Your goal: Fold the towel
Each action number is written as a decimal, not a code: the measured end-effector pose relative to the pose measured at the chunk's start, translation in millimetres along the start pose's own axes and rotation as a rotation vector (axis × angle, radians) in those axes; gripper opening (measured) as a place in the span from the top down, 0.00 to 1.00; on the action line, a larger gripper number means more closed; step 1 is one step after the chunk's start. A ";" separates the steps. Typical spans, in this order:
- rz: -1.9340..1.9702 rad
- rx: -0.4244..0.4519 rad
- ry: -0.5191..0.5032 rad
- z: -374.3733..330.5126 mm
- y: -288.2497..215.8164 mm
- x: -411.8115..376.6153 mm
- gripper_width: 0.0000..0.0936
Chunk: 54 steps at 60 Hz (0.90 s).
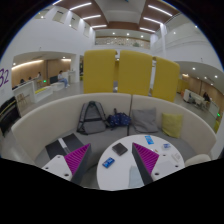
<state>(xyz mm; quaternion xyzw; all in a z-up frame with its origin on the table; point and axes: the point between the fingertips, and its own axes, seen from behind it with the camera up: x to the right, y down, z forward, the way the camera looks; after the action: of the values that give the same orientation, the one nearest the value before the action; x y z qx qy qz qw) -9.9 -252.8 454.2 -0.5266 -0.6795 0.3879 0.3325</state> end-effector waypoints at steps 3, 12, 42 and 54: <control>0.009 -0.005 0.037 -0.8 3.5 12.6 0.07; 0.018 -0.039 0.163 34.2 41.4 82.6 0.07; 0.088 -0.145 0.259 197.2 224.1 162.6 0.07; 0.076 -0.184 0.233 264.9 304.3 171.2 0.07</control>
<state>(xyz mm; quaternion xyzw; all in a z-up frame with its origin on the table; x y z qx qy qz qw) -136.9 -89.1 68.0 -0.6215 -0.6486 0.2726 0.3445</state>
